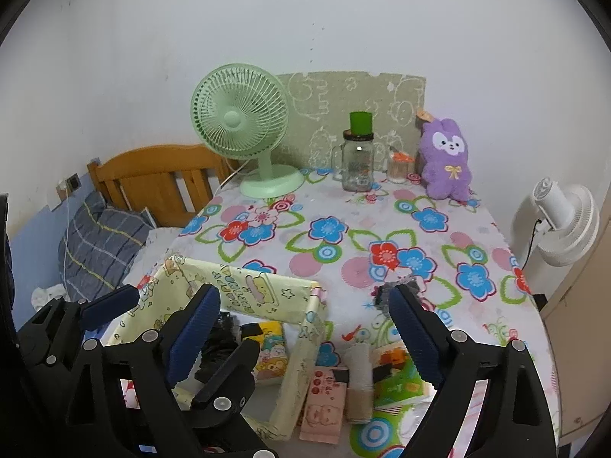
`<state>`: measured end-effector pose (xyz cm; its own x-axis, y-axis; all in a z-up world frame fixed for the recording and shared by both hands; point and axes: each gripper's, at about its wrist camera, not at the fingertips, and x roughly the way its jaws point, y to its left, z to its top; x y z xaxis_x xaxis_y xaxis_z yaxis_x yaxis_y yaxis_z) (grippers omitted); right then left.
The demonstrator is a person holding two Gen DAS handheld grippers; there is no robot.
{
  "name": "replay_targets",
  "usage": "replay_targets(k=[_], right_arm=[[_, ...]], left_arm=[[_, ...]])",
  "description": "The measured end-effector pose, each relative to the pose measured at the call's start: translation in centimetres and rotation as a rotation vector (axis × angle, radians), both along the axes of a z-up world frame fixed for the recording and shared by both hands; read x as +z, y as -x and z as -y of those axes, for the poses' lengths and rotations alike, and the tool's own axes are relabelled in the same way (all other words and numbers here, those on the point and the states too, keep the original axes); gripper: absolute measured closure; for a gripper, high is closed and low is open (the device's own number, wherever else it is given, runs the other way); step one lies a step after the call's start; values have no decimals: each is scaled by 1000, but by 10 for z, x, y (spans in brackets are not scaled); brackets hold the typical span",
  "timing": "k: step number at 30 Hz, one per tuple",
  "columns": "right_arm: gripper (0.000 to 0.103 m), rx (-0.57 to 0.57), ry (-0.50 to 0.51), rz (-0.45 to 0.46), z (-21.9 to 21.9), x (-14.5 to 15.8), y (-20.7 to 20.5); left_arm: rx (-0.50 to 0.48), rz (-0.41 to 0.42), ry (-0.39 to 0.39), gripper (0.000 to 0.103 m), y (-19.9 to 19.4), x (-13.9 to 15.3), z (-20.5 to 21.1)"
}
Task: Organize soft objects
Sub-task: 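Release the black bag with the left tool while the right tool drops the yellow bag into the box, then withdraw both tools from the box back toward the remaining items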
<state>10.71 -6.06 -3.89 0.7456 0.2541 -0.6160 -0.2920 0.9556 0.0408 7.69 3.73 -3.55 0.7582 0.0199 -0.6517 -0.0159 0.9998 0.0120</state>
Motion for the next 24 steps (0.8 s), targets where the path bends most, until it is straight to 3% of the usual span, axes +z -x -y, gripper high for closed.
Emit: replay_targets(k=[24], right_arm=[[0,-120,37,114,64,17,35]], left_arm=[[-74,67,-21,0,22,8,61]])
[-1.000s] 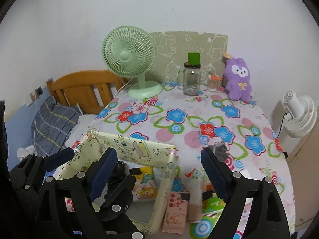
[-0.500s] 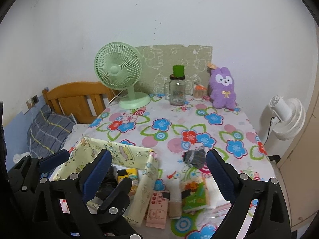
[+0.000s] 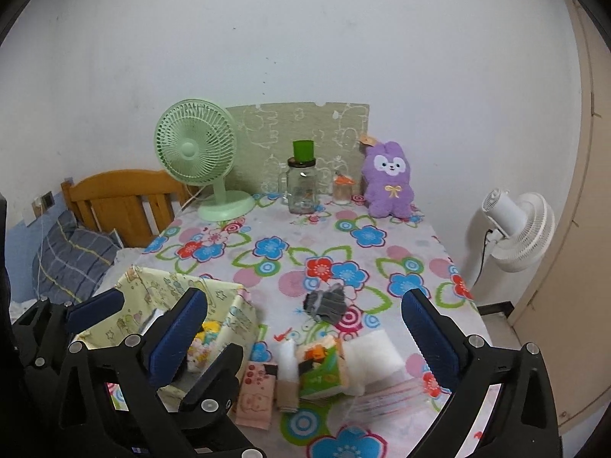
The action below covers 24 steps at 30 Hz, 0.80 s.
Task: Organize soft objects
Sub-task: 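Withdraw both tools from the box back toward the remaining items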
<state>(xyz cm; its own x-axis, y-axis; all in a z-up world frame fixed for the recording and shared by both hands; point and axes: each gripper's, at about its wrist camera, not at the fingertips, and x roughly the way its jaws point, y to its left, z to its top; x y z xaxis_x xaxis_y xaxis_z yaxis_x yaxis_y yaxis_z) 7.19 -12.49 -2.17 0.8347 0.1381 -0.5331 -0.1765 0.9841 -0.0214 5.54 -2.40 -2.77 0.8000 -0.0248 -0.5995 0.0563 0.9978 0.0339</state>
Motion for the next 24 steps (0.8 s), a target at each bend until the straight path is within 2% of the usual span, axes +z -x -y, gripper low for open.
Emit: replay_targets(k=[24], right_arm=[[0,-43,23,-17,57,-20,7]], left_arm=[[-71,-3,12,0,-1,-24,56]])
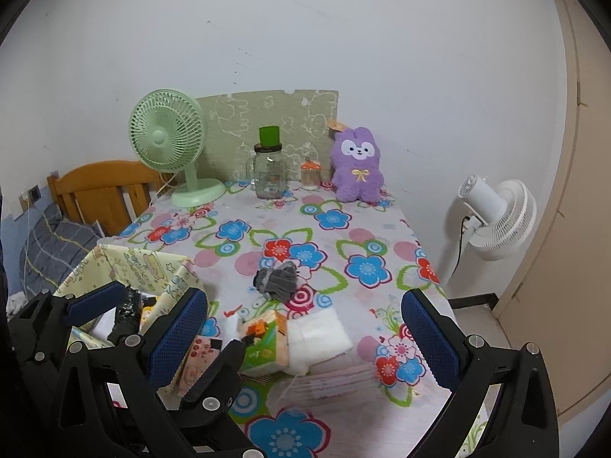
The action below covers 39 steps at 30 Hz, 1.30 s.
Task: Organize soft objects
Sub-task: 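Withdraw both tools from the box back toward the remaining items, then grasp the clear bag of masks with the right tool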
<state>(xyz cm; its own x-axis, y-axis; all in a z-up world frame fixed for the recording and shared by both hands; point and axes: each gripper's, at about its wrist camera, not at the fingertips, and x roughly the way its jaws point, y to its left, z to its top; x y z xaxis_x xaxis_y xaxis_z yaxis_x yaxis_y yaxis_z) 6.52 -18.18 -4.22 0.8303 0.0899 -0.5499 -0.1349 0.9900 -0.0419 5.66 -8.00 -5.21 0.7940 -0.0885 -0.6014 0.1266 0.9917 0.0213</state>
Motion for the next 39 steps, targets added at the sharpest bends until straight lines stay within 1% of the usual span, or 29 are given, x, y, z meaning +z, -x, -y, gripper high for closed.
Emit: replay_targets(k=[10,16,25,31,36,39], right_arm=[[0,-26,4,-1,22,-17,0],[0,-48,-1,-22,35,-32,-3],[0,-70,-16,-103,43,-66,-12],[0,-57,-48,-162,45,-85,-21],[0,-38,-45,-214,40,-102,-29],[0,-30,-55,-245,39,-111,-33]], left_arm=[[-55,-15,2,1,-4,-18,22],[-101,-58,-3,1,-10,-35,36],[-131,-146,-4,5,-22,-67,42],[-121,-181,-18,8,-26,-79,40],[-121,-234,-34,8,-30,-95,37],[-123,-244,-43,8,-30,-101,35]])
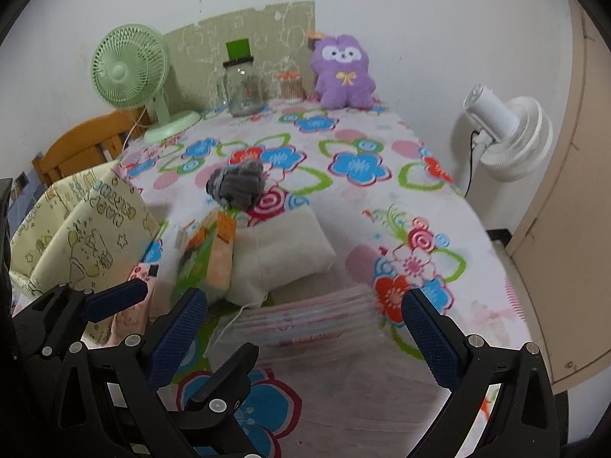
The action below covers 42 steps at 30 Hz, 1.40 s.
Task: Organize soft objects
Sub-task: 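Grasp the clear bag of masks with the right tool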
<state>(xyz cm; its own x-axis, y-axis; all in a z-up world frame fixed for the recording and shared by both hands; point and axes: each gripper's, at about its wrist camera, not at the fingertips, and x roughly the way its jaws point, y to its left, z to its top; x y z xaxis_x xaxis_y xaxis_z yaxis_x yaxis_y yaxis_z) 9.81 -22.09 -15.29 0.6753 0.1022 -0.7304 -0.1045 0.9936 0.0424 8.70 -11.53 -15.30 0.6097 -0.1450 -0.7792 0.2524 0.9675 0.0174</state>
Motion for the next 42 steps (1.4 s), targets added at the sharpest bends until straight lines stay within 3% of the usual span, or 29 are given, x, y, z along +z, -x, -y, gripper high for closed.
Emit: replay_targets(k=[4,16,24,27,32,42], right_arm=[[0,13,10,-33,-3,-11,-5],[0,9,-7,-102,-1,-30,-17],[0,28,18,-117,-5,-35,-19],[6,20,32,-124,-5,-38,-20],[13,18,38,-115,-2,-35,-19],[13,-48,24,-71,16,-17,-19]], left_arm=[[-16,-5,-31,8,2,-9,0],[-18,-40,4,6,-4,-17,-5],[-35,-65,-16,6,-1,-19,-3],[-39,-67,-14,6,-1,-19,-4],[-29,-62,1,6,0,-17,-4],[0,-49,16,9,-6,-11,-7]])
